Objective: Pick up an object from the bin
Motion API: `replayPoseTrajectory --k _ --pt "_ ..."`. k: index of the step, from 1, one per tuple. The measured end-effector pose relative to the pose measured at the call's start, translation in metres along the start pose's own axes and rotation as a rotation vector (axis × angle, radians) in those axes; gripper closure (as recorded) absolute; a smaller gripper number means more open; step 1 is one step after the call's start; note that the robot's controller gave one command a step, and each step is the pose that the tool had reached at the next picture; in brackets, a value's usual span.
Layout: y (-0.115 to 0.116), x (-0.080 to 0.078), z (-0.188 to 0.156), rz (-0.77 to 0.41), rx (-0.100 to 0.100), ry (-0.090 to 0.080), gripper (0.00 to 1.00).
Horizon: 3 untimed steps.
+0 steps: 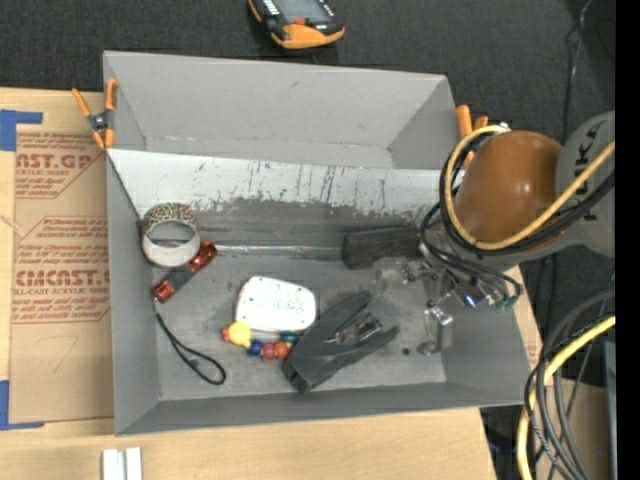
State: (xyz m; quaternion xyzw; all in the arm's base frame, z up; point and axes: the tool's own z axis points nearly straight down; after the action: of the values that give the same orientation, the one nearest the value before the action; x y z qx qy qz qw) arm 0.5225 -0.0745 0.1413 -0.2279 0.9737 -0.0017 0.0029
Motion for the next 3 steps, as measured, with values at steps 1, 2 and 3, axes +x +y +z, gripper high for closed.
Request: replayPoseTrajectory --k 1,2,3 --pt "0.055 -0.031 0.042 0.069 0.003 -0.006 0.0" --pt "0.052 -0.036 0.072 -0.176 0.004 -0.004 0.0" --pt "0.006 -0.013 0.072 -0.032 0.004 -0.008 1.0"
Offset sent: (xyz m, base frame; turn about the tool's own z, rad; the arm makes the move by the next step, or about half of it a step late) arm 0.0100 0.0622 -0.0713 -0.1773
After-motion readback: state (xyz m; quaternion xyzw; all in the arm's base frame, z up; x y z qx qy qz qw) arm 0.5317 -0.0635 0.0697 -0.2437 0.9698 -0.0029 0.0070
